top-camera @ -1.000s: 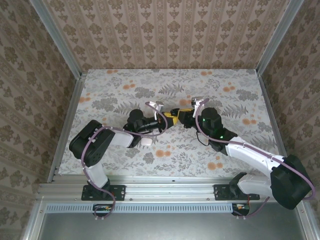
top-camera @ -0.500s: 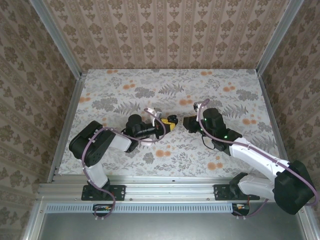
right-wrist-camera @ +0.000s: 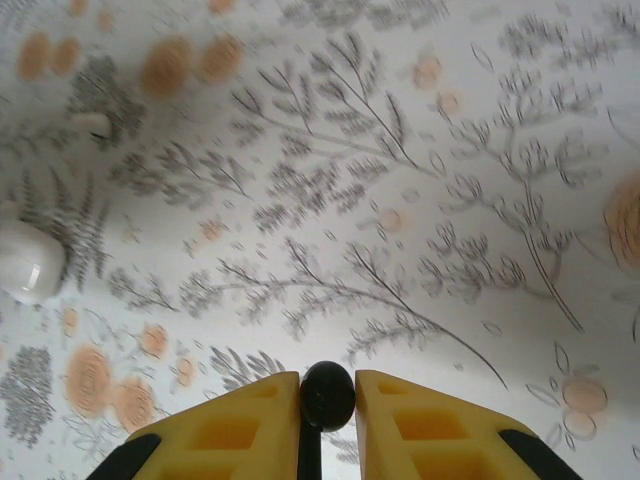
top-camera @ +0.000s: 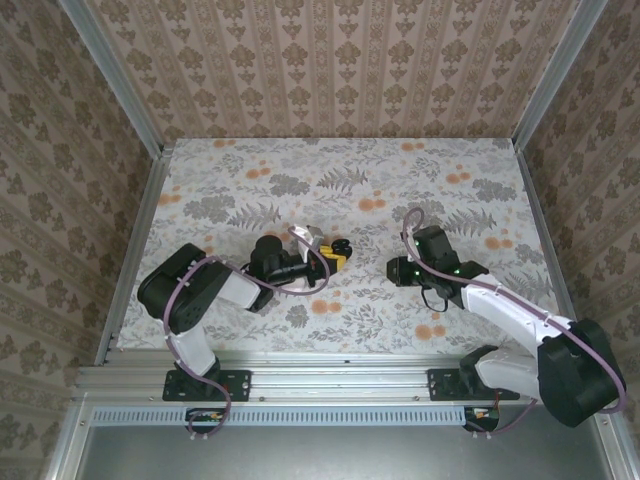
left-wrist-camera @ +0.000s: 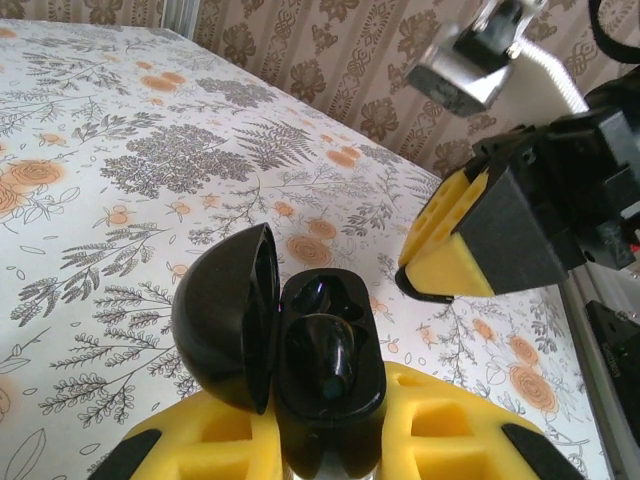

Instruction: Insert wireless bluetooth earbuds into charging case

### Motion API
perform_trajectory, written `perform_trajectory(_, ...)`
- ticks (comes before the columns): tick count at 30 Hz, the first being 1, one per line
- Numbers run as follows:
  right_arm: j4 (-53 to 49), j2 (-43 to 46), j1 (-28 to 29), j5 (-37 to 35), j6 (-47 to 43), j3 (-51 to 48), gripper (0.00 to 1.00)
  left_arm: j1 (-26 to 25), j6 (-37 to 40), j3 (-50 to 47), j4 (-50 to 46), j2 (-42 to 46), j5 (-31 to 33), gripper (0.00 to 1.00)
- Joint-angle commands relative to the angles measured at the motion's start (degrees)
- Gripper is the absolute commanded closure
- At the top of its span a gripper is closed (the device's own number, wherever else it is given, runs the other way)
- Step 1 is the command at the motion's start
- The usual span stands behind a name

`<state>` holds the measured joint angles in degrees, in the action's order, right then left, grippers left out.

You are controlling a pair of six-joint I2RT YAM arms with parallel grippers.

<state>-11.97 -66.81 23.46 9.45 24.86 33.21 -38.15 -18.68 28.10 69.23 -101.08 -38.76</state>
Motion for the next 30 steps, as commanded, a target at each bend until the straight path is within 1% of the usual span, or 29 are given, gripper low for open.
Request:
perform_trajectory(1,-3.1,-0.7,-0.5,-1.5,1.5,-2.0,0.79,0.1,2.8,-0.6,0.1,2.0,0.2,0.94)
perform_trajectory(9,-4.7,-2.3,-0.4,-6.9,4.2,-3.2,0.79,0.1,4.7,0.0,-3.2,3.7,0.0,0.94)
perform_trajectory(18,-8.0,-5.5,0.2,-6.9,4.9,-2.6,0.78,0.1,5.0,0.6,-4.6,4.3,0.0,0.94)
perform_trajectory(21,-10.5,-6.6,0.3,-6.4,5.3,-1.4,0.76,0.1,5.4,0.7,-5.5,4.6,-0.1,0.94)
perform_trajectory(26,-15.2,-7.3,0.3,-5.2,5.1,1.8,0.71,0.1,5.5,0.9,-6.0,4.8,-0.2,0.94)
perform_trajectory(27,-17.0,-7.2,0.2,-5.3,5.1,3.2,0.70,0.1,5.5,0.9,-6.1,4.9,-0.1,0.94)
perform_trajectory(30,-26.4,-7.7,-0.8,-4.6,4.5,9.7,0.68,0.1,5.8,1.0,-6.8,5.4,-0.1,0.94)
